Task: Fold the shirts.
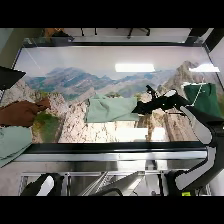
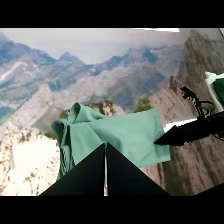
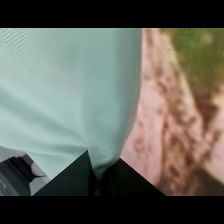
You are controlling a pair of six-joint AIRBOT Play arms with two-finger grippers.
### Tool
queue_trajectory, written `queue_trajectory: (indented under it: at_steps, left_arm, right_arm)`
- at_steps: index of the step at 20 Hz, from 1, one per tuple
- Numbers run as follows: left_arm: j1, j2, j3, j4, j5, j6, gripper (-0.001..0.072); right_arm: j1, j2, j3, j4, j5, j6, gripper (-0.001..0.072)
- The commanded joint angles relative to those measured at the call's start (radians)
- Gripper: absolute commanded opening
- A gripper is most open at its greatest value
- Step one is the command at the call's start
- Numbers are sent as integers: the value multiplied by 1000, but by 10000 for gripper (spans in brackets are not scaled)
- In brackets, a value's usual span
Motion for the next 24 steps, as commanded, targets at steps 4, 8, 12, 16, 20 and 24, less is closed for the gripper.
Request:
queue_trajectory:
  at_steps: [4,8,12,16,20,24]
  left_arm:
    - [0,0,0,3,1,-1,16]
    - [0,0,0,4,2,-1,16]
    - [0,0,0,3,1,-1,15]
    - [0,0,0,4,1,-1,16]
    - [0,0,0,4,1,0,16]
    - [0,0,0,4,1,0,16]
  right_arm:
    - [-84,115,175,76,27,-45,21]
    - [-297,195,447,76,-28,32,20]
    - [-525,192,584,76,-56,63,20]
    - [-696,171,583,41,-76,122,20]
    - [-771,174,583,-173,-74,243,20]
    - [-779,175,583,-357,3,339,20]
